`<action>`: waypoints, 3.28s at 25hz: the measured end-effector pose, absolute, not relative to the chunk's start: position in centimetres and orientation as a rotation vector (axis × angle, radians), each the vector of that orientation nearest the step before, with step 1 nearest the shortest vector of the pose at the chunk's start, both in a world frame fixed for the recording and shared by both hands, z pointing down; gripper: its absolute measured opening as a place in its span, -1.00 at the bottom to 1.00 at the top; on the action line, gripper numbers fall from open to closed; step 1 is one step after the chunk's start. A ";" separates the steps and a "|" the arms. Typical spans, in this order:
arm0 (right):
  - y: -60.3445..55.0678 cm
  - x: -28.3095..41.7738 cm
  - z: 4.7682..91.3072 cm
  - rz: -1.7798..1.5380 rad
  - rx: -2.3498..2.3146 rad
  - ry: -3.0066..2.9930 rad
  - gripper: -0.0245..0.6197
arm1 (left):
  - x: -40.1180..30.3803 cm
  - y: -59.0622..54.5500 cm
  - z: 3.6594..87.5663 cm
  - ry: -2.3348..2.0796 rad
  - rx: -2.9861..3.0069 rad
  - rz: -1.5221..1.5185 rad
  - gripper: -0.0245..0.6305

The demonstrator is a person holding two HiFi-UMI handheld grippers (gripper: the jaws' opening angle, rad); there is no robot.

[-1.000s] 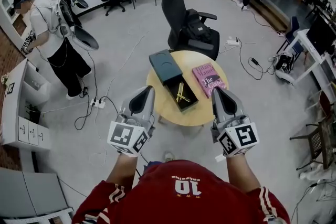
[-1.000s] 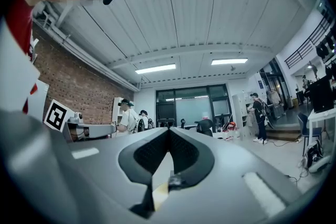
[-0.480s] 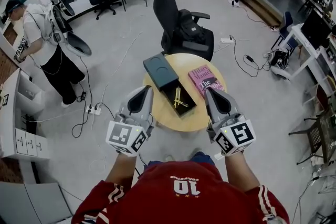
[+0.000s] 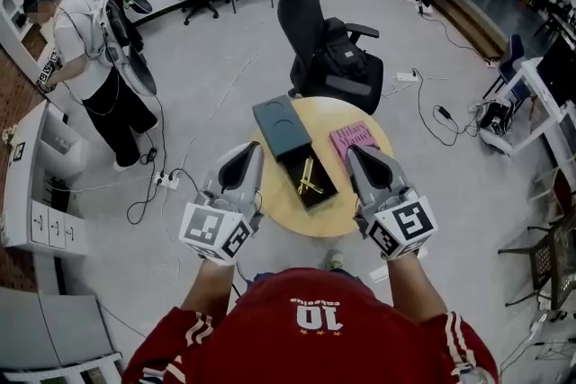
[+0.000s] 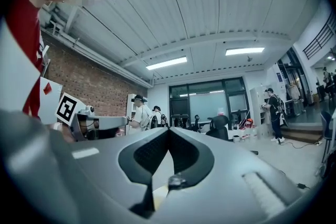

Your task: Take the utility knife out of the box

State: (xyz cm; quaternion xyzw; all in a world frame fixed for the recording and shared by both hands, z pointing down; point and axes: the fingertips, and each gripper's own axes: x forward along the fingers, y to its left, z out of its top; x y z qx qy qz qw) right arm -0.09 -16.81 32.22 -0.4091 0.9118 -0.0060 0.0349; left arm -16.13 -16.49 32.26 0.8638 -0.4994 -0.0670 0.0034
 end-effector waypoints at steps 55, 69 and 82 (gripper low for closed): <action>-24.2 -5.7 79.7 -0.693 -0.760 3.967 -0.57 | -18.1 -17.6 39.4 -1.748 2.457 -0.029 -0.92; -23.8 -5.3 82.3 -0.648 -0.891 4.159 -0.77 | -19.5 -17.0 40.1 -1.759 2.417 -0.050 -0.92; -25.5 -5.3 76.1 -0.494 -1.087 3.916 -0.77 | -18.2 -16.3 40.3 -1.707 2.466 -0.021 -0.92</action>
